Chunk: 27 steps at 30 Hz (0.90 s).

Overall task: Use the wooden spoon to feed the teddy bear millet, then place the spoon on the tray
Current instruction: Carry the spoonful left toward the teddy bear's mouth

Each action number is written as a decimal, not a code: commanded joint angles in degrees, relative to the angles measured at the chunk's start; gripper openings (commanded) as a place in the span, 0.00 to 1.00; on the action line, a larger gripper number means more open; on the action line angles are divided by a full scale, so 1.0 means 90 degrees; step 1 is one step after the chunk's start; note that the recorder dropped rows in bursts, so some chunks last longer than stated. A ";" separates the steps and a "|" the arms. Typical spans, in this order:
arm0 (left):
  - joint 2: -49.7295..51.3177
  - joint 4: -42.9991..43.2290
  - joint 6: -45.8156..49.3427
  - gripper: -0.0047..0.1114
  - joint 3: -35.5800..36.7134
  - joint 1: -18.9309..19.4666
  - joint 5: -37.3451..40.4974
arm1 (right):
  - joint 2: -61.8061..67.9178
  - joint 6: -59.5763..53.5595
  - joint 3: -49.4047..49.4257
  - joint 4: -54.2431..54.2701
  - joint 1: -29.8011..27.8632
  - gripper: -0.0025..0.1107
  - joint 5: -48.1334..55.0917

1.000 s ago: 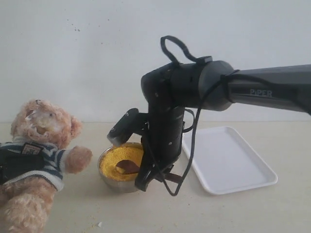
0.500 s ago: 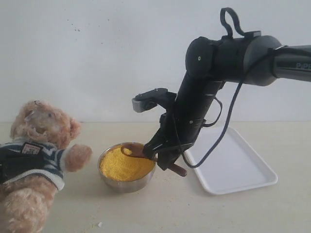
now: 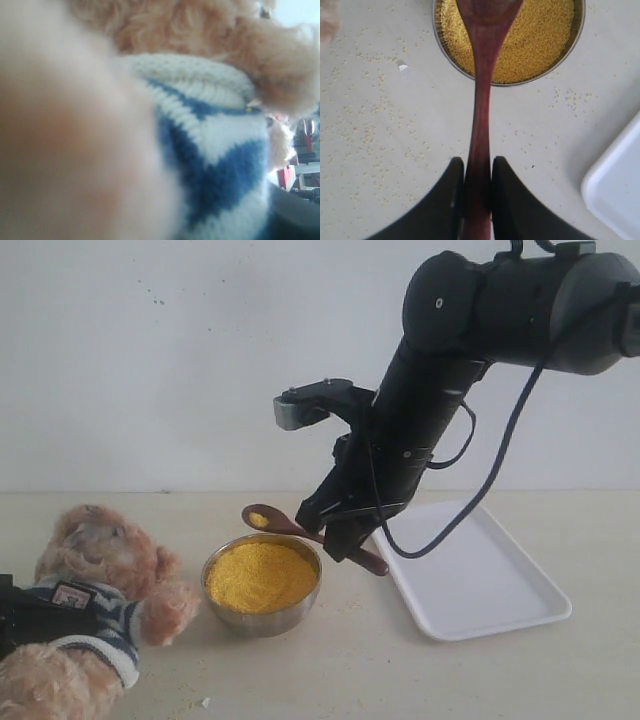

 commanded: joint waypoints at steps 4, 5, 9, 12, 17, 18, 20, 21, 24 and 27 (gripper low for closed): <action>-0.0006 -0.0065 -0.0245 0.07 0.0145 0.0014 0.0451 | -0.0093 -0.0053 -0.0045 0.0021 -0.0007 0.02 0.0239; -0.0006 -0.0065 -0.0245 0.07 0.0145 0.0014 0.0537 | -0.0093 -0.0053 -0.0045 0.0021 -0.0007 0.02 0.0256; -0.0006 -0.0052 -0.0245 0.07 0.0145 0.0000 0.0869 | -0.0093 -0.0064 -0.0045 0.0041 0.0115 0.02 0.0270; -0.0006 0.0032 -0.0245 0.07 0.0159 -0.0105 0.0827 | -0.0093 -0.0199 -0.0045 0.0015 0.0376 0.02 0.0235; -0.0006 -0.0028 -0.0245 0.07 0.0328 -0.0460 0.0844 | -0.0093 -0.0261 -0.0045 -0.0622 0.0953 0.02 -0.0316; -0.0006 -0.0040 -0.0245 0.07 0.0345 -0.0522 0.0844 | -0.0093 -0.0214 -0.0045 -0.0669 0.1036 0.02 -0.0464; -0.0006 -0.0040 -0.0245 0.07 0.0345 -0.0580 0.0844 | -0.0093 -0.0216 -0.0045 -0.0638 0.1133 0.02 -0.0656; -0.0006 -0.0040 -0.0225 0.07 0.0345 -0.0574 0.0844 | -0.0093 -0.0216 -0.0045 -0.0610 0.1178 0.02 -0.0704; -0.0006 -0.0052 -0.0220 0.07 0.0345 -0.0574 0.0811 | -0.0093 -0.0234 -0.0045 -0.0649 0.1272 0.02 -0.0720; -0.0006 -0.0065 -0.0220 0.07 0.0345 -0.0574 0.0746 | -0.0093 -0.0234 -0.0045 -0.0649 0.1330 0.02 -0.0621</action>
